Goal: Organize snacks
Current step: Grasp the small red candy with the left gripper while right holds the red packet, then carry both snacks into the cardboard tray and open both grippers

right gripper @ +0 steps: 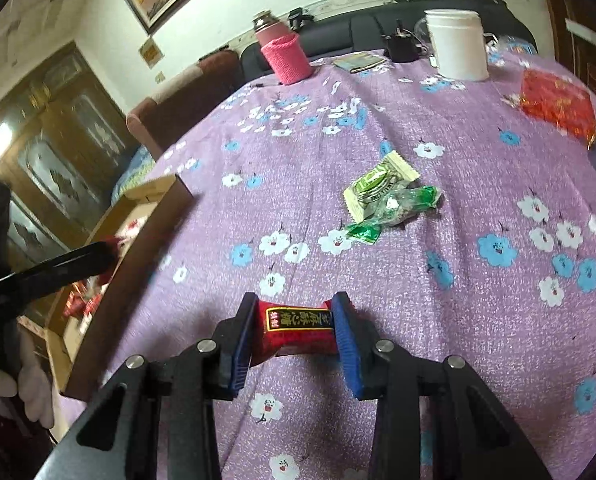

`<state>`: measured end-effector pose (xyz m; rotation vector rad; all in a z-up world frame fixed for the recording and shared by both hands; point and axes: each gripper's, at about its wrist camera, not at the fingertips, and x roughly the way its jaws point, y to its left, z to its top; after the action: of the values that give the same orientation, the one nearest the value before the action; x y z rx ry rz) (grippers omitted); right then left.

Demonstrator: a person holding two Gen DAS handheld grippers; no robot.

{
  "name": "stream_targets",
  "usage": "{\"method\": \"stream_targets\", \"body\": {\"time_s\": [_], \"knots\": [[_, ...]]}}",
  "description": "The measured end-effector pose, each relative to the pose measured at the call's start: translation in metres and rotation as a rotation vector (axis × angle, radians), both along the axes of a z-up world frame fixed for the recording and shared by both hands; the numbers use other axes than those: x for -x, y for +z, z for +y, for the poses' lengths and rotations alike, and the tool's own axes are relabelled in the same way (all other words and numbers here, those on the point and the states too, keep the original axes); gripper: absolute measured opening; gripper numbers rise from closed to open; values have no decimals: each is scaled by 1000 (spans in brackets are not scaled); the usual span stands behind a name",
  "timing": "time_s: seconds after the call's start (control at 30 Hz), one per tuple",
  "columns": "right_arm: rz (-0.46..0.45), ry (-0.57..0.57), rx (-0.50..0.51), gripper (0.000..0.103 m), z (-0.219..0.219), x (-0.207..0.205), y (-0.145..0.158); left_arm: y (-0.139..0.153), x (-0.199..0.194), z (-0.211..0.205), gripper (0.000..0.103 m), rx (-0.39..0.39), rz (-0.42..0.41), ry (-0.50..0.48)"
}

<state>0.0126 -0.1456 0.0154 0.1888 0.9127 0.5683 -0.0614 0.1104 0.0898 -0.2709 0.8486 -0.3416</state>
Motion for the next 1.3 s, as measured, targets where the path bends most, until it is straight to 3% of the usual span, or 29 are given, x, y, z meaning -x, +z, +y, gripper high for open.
{"method": "stream_targets", "body": {"time_s": [0.2, 0.4, 0.6, 0.77, 0.93, 1.23, 1.3], "knots": [[-10, -51, -12, 40, -1, 2, 3, 13, 53, 69, 23, -2, -53, 127], [40, -60, -77, 40, 5, 19, 9, -1, 82, 116, 23, -27, -36, 222], [25, 6, -47, 40, 47, 39, 33, -17, 92, 144, 23, -65, -3, 265], [1, 116, -69, 40, 99, 56, 50, -26, 94, 160, 25, -4, 34, 291], [-1, 248, -29, 40, 160, 71, 51, -25, 103, 169, 47, 32, 18, 298], [-8, 380, 26, 40, 230, 88, 45, -6, 120, 195, 48, 143, -67, 353], [-13, 392, 53, 41, 241, 90, 41, -2, 124, 202, 53, 153, -88, 372]]}}
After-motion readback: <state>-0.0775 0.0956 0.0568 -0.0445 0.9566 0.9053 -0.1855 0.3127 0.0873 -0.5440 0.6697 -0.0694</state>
